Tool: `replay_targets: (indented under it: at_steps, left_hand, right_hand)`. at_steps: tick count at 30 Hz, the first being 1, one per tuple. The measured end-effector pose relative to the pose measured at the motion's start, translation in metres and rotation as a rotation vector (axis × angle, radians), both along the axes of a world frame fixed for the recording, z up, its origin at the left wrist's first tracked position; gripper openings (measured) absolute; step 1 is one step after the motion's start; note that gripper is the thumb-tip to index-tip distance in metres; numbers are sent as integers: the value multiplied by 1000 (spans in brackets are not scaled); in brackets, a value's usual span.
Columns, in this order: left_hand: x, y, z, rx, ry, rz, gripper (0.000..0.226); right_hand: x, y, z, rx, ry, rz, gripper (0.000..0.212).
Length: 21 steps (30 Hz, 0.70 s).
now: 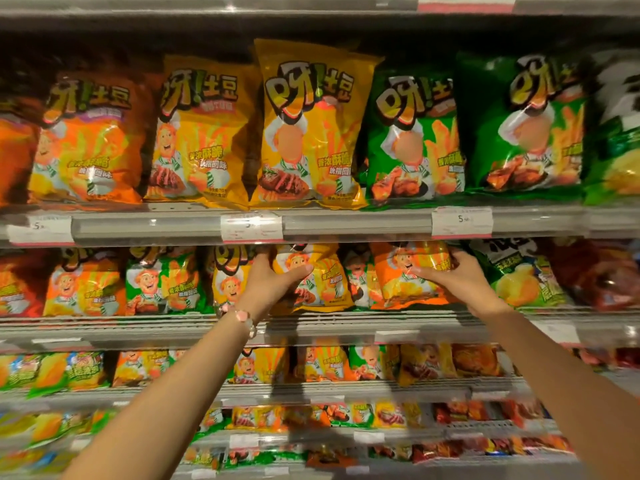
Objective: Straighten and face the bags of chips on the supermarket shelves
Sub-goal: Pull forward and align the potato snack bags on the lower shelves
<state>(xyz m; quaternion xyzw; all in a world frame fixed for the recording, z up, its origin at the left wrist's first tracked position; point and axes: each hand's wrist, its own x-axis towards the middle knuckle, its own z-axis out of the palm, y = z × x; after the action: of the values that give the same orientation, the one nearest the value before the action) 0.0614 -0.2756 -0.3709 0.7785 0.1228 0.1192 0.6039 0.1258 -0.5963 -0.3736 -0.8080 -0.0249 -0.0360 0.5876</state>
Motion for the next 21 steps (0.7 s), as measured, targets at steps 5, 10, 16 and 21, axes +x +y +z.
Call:
replay_targets:
  at_steps: [5, 10, 16, 21]
  left_hand:
    - [2, -9, -13, 121, -36, 78, 63]
    - [2, -21, -18, 303, -26, 114, 48]
    - [-7, -29, -14, 551, -151, 240, 59]
    - [-25, -39, -3, 590, -377, 167, 39]
  right_hand:
    - [-2, -3, -3, 40, 17, 33, 37]
    - [-14, 10, -14, 158, -11, 47, 37]
    - [-40, 33, -28, 346, -29, 77, 43]
    - [-63, 51, -34, 398, -86, 160, 47]
